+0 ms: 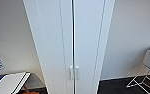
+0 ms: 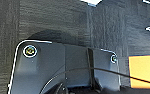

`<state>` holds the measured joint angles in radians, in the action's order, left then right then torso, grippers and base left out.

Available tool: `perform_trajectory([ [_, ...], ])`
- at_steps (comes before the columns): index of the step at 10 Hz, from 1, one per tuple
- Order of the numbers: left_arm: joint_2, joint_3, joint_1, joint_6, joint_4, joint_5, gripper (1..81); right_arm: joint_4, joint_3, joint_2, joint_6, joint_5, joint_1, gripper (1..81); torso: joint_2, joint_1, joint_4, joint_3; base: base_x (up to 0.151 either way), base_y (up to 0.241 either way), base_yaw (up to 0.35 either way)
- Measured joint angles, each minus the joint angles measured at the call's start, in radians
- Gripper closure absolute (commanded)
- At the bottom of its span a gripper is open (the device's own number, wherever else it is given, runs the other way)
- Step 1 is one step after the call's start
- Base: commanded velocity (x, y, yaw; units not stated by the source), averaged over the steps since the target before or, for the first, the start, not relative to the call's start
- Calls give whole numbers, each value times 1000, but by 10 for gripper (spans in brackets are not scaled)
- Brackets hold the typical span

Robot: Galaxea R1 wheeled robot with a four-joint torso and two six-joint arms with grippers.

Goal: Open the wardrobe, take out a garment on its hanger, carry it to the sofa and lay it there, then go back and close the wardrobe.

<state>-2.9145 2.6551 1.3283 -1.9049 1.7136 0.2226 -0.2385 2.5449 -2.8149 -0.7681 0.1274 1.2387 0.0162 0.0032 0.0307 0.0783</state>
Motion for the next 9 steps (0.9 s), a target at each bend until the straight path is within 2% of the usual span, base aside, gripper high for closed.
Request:
perform_trajectory([
  [2,-11,4,83,23,87,1,10,-179,23,-52,2,-27,111,10,0,0,0,0,0,0,0],
  [3,-31,5,111,52,109,1,10,-235,21,-70,6,-29,163,10,0,-1,0,-1,0,0,0],
  [5,-78,5,132,84,124,-5,10,-285,38,-90,8,-35,237,10,1,-1,0,-1,0,0,0],
  [6,-90,3,138,94,125,-37,10,-298,69,-110,9,-36,268,10,1,-2,0,-2,0,0,0],
  [8,-115,9,147,93,126,-201,10,-320,145,-167,23,-43,300,10,1,-2,0,-3,0,0,0],
  [9,-134,12,146,90,126,-252,10,-327,172,-199,35,-43,306,10,2,-2,0,-3,0,0,0],
])
